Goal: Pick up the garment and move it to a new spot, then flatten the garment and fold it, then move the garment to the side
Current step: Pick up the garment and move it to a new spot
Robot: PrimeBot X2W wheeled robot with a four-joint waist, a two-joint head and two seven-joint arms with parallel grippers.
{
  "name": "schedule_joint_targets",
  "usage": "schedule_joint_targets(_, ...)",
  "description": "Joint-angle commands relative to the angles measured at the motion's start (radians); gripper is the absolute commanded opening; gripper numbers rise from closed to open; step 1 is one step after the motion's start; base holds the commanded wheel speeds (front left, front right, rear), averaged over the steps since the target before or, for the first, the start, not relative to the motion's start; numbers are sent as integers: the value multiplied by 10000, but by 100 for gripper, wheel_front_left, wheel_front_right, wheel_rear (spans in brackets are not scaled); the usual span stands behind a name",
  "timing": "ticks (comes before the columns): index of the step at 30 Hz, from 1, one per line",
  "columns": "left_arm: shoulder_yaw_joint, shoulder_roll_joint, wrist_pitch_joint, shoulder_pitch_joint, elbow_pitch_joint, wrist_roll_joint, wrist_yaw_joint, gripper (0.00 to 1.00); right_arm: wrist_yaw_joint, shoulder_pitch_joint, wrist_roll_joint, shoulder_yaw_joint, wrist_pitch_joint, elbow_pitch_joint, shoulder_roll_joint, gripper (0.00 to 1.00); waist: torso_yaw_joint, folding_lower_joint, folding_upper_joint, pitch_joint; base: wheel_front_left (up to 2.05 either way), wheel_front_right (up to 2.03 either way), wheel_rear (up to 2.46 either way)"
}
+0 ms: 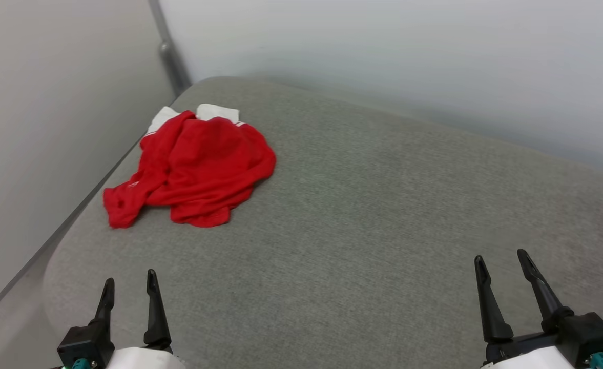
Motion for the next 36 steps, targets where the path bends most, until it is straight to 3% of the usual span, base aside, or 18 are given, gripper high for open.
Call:
schedule_joint_targets(1, 52, 6, -24, -49, -16, -33, 20, 100, -3, 77, -91, 27, -21, -37, 6, 100, 396, 0, 0, 8, 0, 0, 0)
schedule_joint_targets(13, 453, 6, -24, -33, 1, -375, -205, 100, -3, -102, -208, 267, -21, 10, 6, 100, 701, 0, 0, 149, 0, 0, 0)
schedule_joint_targets(18, 809, 109, -24, -1004, 350, -58, -844, 100, -3, -226, -355, 163, -21, -113, 6, 100, 610, 0, 0, 363, 0, 0, 0)
schedule_joint_targets(24, 1510, 761, -24, -3090, 982, -269, -1546, 100, -5, -627, -787, 3, -21, -338, 4, 100, 159, 0, 0, 1159, 0, 0, 0)
schedule_joint_targets(29, 1870, 1537, -23, -4996, 1717, -827, -1829, 100, -5, -1058, -1254, -200, -21, -625, 3, 100, -306, 0, 0, 2186, 0, 0, 0)
schedule_joint_targets(36, 1640, 2939, 202, -7620, 2918, -1633, -1987, 100, -5, -1544, -2017, -451, -21, -1165, 3, 100, -663, 0, 0, 3590, 0, 0, 0)
